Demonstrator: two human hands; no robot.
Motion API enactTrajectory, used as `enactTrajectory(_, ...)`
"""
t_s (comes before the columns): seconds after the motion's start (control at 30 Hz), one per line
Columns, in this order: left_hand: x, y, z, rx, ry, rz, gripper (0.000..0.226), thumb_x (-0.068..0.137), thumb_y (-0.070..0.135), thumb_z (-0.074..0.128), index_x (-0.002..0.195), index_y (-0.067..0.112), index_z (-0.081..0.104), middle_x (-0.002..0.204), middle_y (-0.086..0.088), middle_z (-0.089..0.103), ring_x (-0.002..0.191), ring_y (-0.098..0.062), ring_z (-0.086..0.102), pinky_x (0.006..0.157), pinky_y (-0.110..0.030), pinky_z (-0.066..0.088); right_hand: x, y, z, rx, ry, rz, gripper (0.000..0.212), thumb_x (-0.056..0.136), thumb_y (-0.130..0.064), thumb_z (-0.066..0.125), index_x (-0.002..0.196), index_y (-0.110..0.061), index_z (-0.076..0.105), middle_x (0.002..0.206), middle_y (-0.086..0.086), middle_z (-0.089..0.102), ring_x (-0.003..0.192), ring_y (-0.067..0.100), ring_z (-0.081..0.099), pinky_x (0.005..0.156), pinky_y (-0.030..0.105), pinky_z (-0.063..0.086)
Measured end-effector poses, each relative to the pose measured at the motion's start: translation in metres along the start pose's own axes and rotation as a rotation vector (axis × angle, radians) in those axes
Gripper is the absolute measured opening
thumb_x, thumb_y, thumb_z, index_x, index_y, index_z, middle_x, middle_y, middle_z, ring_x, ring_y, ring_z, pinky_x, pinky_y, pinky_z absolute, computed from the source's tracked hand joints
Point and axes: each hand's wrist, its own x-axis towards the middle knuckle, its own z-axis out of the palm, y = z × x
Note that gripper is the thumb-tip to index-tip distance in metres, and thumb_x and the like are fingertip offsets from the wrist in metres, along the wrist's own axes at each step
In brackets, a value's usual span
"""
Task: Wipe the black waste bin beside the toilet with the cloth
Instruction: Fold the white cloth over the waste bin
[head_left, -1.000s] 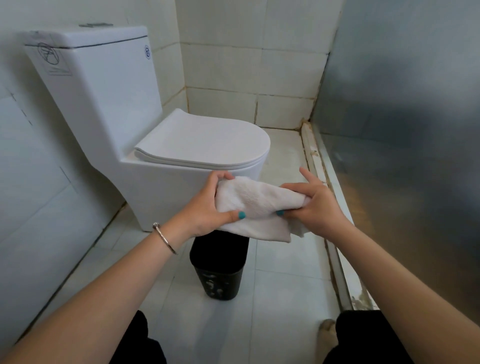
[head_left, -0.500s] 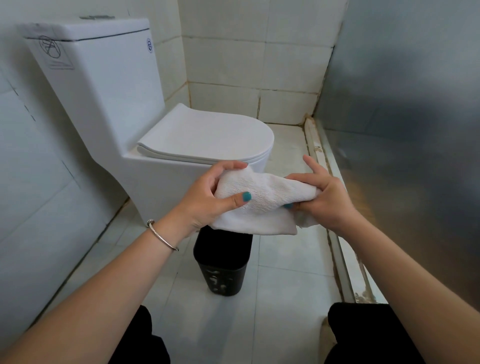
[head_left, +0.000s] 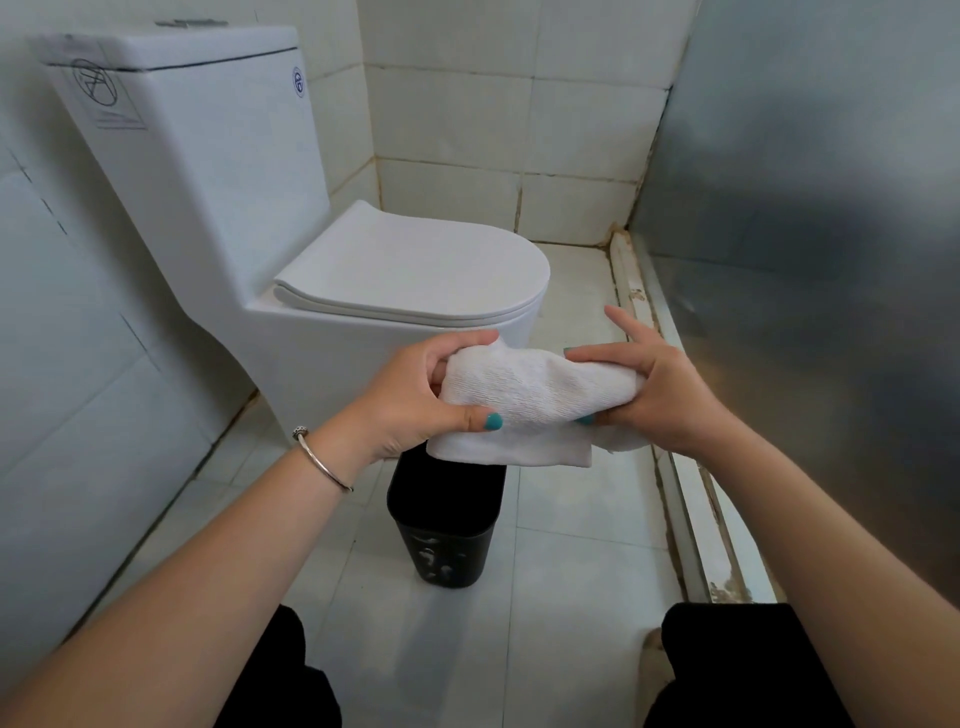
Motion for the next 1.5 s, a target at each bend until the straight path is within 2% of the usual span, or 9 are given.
enactTrajectory(0.3, -0.001, 0.002, -0.004, 0.028, 0.101, 0.064, 0.061, 0.058, -0.006, 0.084, 0.106, 0.026, 0.064, 0.086, 0.012, 0.073, 0.079, -0.001, 0.065, 0.069, -0.015, 0.05, -0.001, -0.009, -0.002, -0.051, -0.133, 0.032, 0.076, 0.062, -0.022, 0.089, 0.12, -0.057, 0.055, 0.159, -0.011, 0.021, 0.142, 0.016, 0.027, 0.108, 0.037, 0.03)
enactTrajectory(0.53, -0.002, 0.004, -0.001, 0.057, 0.114, 0.072, 0.059, 0.059, -0.008, 0.084, 0.104, 0.025, 0.063, 0.083, 0.007, 0.074, 0.077, -0.003, 0.066, 0.068, -0.017, 0.051, -0.006, -0.024, 0.011, -0.019, -0.141, -0.01, 0.097, 0.047, -0.061, 0.08, 0.131, -0.064, 0.032, 0.158, -0.019, -0.02, 0.146, 0.016, 0.007, 0.112, 0.04, 0.02)
enactTrajectory(0.67, -0.002, 0.005, 0.002, 0.082, 0.085, 0.07, 0.058, 0.06, -0.007, 0.083, 0.105, 0.023, 0.063, 0.081, 0.008, 0.074, 0.076, -0.002, 0.066, 0.067, -0.017, 0.052, -0.002, -0.028, 0.024, -0.036, -0.192, -0.059, 0.101, 0.056, -0.055, 0.085, 0.14, -0.055, 0.029, 0.159, -0.018, 0.009, 0.143, 0.012, 0.014, 0.113, 0.039, 0.02)
enactTrajectory(0.8, -0.003, 0.005, 0.001, 0.088, 0.092, 0.083, 0.058, 0.059, -0.005, 0.084, 0.104, 0.025, 0.063, 0.078, 0.008, 0.073, 0.074, -0.003, 0.066, 0.065, -0.017, 0.051, 0.001, -0.028, 0.031, 0.055, -0.211, -0.076, 0.082, 0.062, -0.039, 0.089, 0.13, -0.05, 0.044, 0.123, -0.034, 0.049, 0.112, -0.008, 0.047, 0.098, 0.024, 0.042)
enactTrajectory(0.93, -0.004, 0.004, -0.004, 0.09, 0.077, 0.095, 0.059, 0.061, -0.006, 0.083, 0.105, 0.027, 0.064, 0.081, 0.005, 0.074, 0.076, -0.006, 0.067, 0.068, -0.021, 0.054, 0.003, -0.03, 0.033, 0.129, -0.174, -0.038, 0.063, 0.064, -0.032, 0.088, 0.111, -0.051, 0.05, 0.108, -0.013, 0.063, 0.102, 0.007, 0.058, 0.087, 0.029, 0.052)
enactTrajectory(1.13, -0.006, 0.002, -0.015, 0.128, 0.038, 0.048, 0.062, 0.064, -0.004, 0.082, 0.112, 0.029, 0.063, 0.09, 0.009, 0.073, 0.083, -0.005, 0.067, 0.075, -0.023, 0.055, -0.001, -0.037, 0.025, 0.276, -0.229, -0.035, 0.056, 0.071, -0.012, 0.084, 0.113, -0.037, 0.058, 0.092, 0.022, 0.067, 0.09, 0.03, 0.061, 0.083, 0.04, 0.054)
enactTrajectory(1.33, -0.011, 0.004, -0.025, 0.703, 0.051, 0.007, 0.064, 0.058, 0.042, 0.086, 0.113, 0.053, 0.056, 0.099, 0.024, 0.067, 0.092, -0.004, 0.064, 0.083, -0.037, 0.053, -0.001, -0.038, 0.029, 0.309, -0.277, -0.01, 0.052, 0.071, -0.008, 0.083, 0.113, -0.032, 0.063, 0.098, 0.02, 0.069, 0.095, 0.031, 0.063, 0.086, 0.039, 0.053)
enactTrajectory(1.4, -0.01, 0.003, -0.027, 0.881, 0.081, 0.007, 0.059, 0.054, 0.056, 0.082, 0.107, 0.054, 0.055, 0.098, 0.026, 0.065, 0.093, -0.004, 0.06, 0.083, -0.033, 0.05, -0.001, -0.039, 0.031, 0.319, -0.284, -0.008, 0.051, 0.071, -0.007, 0.083, 0.113, -0.029, 0.064, 0.099, 0.02, 0.069, 0.097, 0.032, 0.063, 0.089, 0.045, 0.052)
enactTrajectory(1.5, -0.005, 0.001, -0.031, 0.72, 0.034, 0.069, 0.05, 0.054, 0.041, 0.088, 0.096, 0.036, 0.06, 0.125, 0.022, 0.051, 0.117, -0.003, 0.047, 0.096, -0.009, 0.033, -0.001, -0.04, 0.03, 0.361, -0.287, -0.014, 0.051, 0.071, -0.005, 0.083, 0.113, -0.028, 0.064, 0.103, 0.022, 0.068, 0.1, 0.035, 0.063, 0.09, 0.05, 0.051)
